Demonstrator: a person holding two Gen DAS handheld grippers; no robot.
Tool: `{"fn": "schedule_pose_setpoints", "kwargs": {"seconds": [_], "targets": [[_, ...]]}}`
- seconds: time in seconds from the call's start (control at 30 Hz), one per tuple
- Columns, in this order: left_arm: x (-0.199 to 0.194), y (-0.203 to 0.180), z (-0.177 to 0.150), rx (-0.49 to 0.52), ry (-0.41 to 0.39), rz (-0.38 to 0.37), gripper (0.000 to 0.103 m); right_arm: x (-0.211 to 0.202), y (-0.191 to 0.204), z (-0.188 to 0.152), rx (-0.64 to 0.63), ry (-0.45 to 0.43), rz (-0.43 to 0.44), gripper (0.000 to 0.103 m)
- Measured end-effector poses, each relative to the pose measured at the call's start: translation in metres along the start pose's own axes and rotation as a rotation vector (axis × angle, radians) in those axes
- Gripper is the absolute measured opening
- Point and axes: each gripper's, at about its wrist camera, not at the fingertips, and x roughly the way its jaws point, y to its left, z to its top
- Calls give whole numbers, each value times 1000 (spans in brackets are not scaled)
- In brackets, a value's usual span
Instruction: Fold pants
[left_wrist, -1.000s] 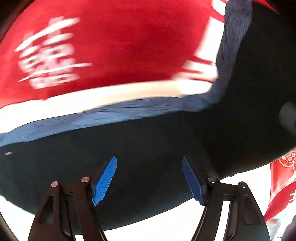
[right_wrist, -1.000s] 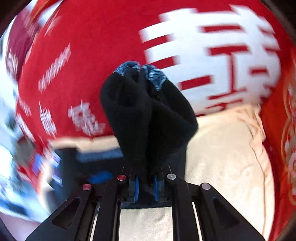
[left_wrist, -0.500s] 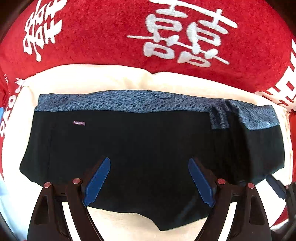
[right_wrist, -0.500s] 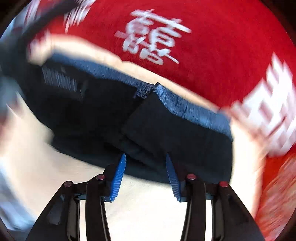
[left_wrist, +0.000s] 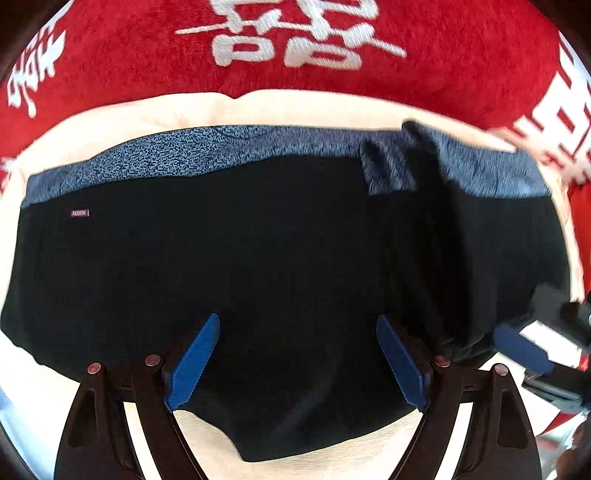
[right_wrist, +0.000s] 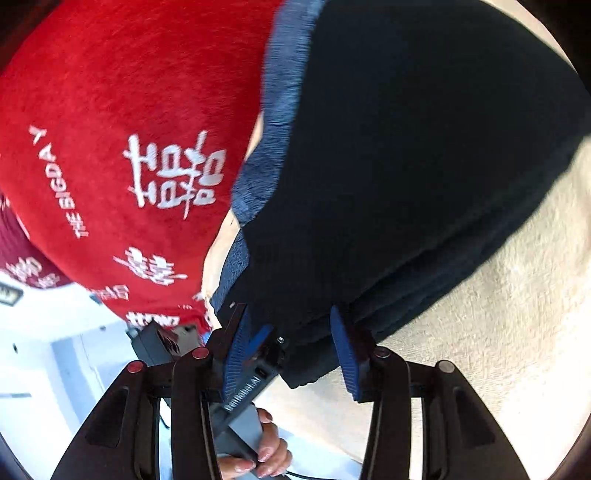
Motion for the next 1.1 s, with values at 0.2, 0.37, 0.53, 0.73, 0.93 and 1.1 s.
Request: {"fn": "schedule_pose_setpoints", "kwargs": {"seconds": [0.2, 0.37, 0.53, 0.73, 0.93, 1.1], "targets": [[0, 3, -3, -10, 0, -10, 88, 1, -7, 6, 80, -44, -1, 46], [-5, 16, -3, -22, -6, 3, 88, -6, 0, 9, 39, -50, -3, 5], [-13, 39, -4, -44, -26, 40, 88, 13, 5, -9, -100, 49, -145, 4], [-25, 34, 8, -51, -30, 61, 88, 16, 6, -10, -136, 121, -143, 11], [-52, -5, 37, 39, -84, 17, 88, -65, 46, 27, -329, -5, -154, 16], [-40, -61, 75, 107, -109, -42, 88, -92, 54, 109, -391, -136, -347, 19]]}}
